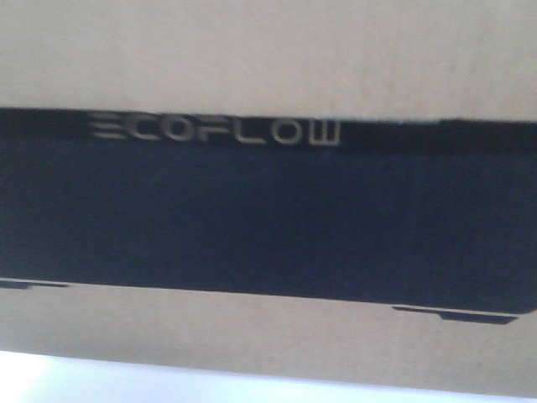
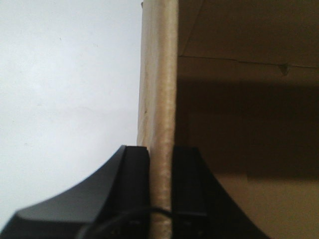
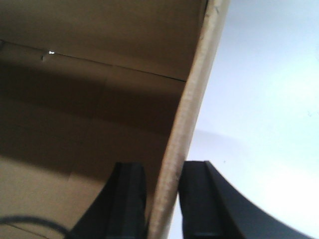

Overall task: Grab box from left shelf to table start
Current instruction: 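Lower the box with both grippers onto the white table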

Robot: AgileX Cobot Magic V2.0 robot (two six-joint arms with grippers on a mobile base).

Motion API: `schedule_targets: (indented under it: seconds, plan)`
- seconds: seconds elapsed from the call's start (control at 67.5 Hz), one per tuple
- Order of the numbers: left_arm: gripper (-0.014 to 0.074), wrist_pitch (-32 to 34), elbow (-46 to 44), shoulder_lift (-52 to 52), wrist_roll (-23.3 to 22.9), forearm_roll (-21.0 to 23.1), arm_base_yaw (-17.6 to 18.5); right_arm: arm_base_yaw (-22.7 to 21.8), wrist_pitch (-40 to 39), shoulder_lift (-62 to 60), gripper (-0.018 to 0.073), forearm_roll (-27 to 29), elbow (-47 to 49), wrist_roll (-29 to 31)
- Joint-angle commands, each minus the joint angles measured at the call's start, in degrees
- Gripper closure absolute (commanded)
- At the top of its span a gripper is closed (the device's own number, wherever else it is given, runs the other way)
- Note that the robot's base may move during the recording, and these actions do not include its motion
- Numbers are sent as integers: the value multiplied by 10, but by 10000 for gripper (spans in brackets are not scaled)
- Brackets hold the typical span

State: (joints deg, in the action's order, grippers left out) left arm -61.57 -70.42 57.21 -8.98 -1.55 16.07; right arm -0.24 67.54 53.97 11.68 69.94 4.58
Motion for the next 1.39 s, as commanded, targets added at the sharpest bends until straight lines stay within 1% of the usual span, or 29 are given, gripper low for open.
schedule_targets:
  seconds: [0.0,0.178,0.311,0.474,0.652,0.697,0.756,0.771,0.786,0.8,0.815,0.83,0.845,0.86,0.875,0.889,0.919,0.934,0.949,0.978,1.038,1.201,1.379]
  plan:
    - [688,86,-30,30,-3,-9,2,1,-64,28,501,7,25,9]
    - [688,94,-30,104,-3,-9,2,1,-97,95,501,-1,25,10]
    - [688,109,-30,148,-3,-21,2,1,-115,136,501,-21,25,10]
    - [688,125,-30,178,-3,-36,2,1,-120,167,501,-41,25,10]
    - [677,135,-30,191,-3,-29,2,1,-123,169,491,-42,25,10]
    - [645,136,-30,191,-3,-27,2,1,-123,169,462,-42,25,10]
    - [540,136,-30,191,-3,-24,2,1,-122,169,391,-42,25,10]
    - [491,136,-30,191,-3,-23,2,1,-122,169,369,-42,25,10]
    - [474,136,-30,191,-3,-23,2,1,-122,169,344,-42,25,10]
    - [438,135,-30,191,-3,-22,2,1,-122,169,307,-42,25,10]
    - [382,133,-30,191,-3,-21,2,1,-122,169,279,-42,25,10]
    - [344,134,-30,191,-3,-21,2,1,-121,169,252,-42,25,10]
    - [326,134,-30,191,-3,-21,2,1,-121,169,238,-42,25,10]
    - [273,134,-30,191,-3,-21,2,1,-120,169,196,-42,25,10]
    - [256,134,-30,191,-3,-21,2,1,-119,169,169,-42,25,10]
    - [209,134,-30,191,-3,-21,2,1,-119,169,141,-42,25,10]
    - [155,134,-30,191,-3,-20,2,1,-117,169,89,-43,25,10]
    - [143,134,-30,191,-3,-18,2,1,-117,169,76,-45,25,10]
    - [122,134,-30,191,-3,-17,2,1,-116,169,39,-46,25,10]
    - [80,132,-30,191,-3,-14,2,1,-113,169,-6,-47,25,10]
    - [52,132,-30,191,-3,-6,2,1,-109,169,-74,-51,25,3]
    - [57,125,-34,190,-3,3,2,1,-105,162,-66,-51,25,-4]
    - [57,89,-75,179,-3,-3,2,1,-125,123,-66,-52,25,-4]
